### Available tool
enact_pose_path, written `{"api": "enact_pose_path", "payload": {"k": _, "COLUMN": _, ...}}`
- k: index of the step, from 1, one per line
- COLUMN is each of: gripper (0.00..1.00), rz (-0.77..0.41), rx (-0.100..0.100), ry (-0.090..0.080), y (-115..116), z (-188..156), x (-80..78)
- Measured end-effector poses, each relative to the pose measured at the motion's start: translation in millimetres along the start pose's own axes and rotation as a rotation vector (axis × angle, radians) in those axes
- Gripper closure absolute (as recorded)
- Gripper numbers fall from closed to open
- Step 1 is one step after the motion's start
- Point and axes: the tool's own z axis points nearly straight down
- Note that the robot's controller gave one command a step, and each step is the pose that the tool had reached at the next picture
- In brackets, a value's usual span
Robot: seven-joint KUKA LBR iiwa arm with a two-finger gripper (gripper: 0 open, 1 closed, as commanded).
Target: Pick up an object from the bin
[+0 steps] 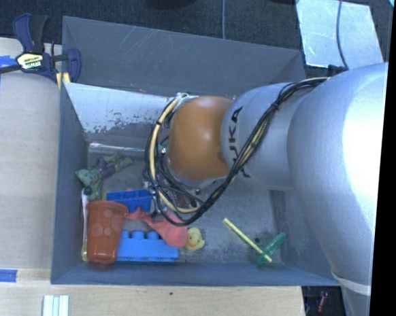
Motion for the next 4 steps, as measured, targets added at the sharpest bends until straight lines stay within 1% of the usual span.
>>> {"api": "enact_pose_path", "payload": {"k": 1, "gripper": 1.0, "rz": -0.059, "rx": -0.001, "ry": 0.002, "y": -3.9, "z": 0.1, "x": -3.1}}
{"api": "enact_pose_path", "payload": {"k": 2, "gripper": 1.0, "rz": -0.24, "rx": 0.0, "ry": -0.002, "y": -17.2, "z": 0.1, "x": -11.7}}
{"api": "enact_pose_path", "payload": {"k": 3, "gripper": 1.0, "rz": -0.372, "rx": 0.001, "ry": -0.004, "y": 5.9, "z": 0.7, "x": -27.3}}
{"api": "enact_pose_path", "payload": {"k": 4, "gripper": 1.0, "rz": -0.451, "rx": -0.001, "ry": 0.003, "y": 1.1, "z": -57.3, "x": -24.1}}
